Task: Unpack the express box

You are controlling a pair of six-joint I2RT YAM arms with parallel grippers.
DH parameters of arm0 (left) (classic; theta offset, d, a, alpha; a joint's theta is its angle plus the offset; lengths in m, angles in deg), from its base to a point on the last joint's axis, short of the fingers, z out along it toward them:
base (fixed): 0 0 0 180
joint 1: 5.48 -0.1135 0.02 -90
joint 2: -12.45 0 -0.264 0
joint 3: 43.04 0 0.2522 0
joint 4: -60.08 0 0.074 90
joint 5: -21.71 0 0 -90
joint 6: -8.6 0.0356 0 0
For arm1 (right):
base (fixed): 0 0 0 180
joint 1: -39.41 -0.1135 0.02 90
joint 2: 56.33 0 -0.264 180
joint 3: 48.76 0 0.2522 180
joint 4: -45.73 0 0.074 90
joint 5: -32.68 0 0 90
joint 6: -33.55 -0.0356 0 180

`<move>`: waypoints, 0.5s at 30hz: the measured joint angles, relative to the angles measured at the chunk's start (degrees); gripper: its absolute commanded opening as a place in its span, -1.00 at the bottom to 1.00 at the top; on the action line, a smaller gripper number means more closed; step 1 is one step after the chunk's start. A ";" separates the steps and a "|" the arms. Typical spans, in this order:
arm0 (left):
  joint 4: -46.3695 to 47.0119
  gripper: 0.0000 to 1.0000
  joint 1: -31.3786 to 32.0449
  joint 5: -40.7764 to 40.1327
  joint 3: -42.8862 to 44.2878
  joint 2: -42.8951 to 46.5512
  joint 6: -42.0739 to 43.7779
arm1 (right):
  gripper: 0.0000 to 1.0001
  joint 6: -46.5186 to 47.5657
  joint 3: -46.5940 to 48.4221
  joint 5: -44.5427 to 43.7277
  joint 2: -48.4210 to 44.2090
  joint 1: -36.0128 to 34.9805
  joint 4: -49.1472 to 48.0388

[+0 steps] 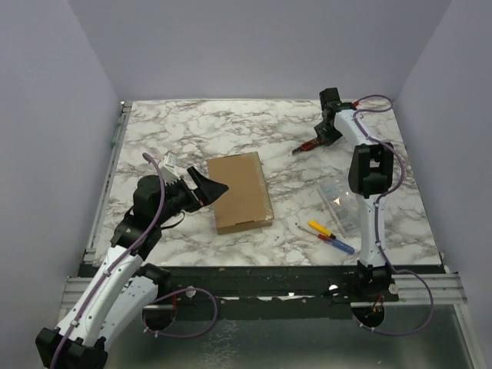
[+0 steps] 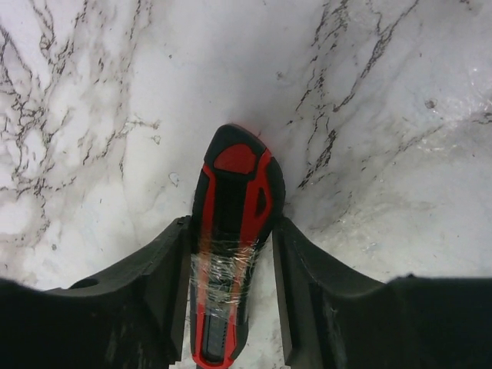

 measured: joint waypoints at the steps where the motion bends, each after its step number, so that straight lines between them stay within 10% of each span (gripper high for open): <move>1: -0.39 0.97 0.00 0.00 0.76 0.00 0.39 | -0.37 0.07 -0.70 0.17 -0.33 0.00 -0.87; 7: -2.16 0.98 0.00 0.00 2.69 0.00 1.62 | -0.96 3.21 -10.75 3.06 -6.36 -0.09 -5.66; 15: -3.02 0.97 0.00 0.02 2.69 -0.20 1.51 | -0.99 14.58 -33.90 12.61 -22.97 -0.22 -21.33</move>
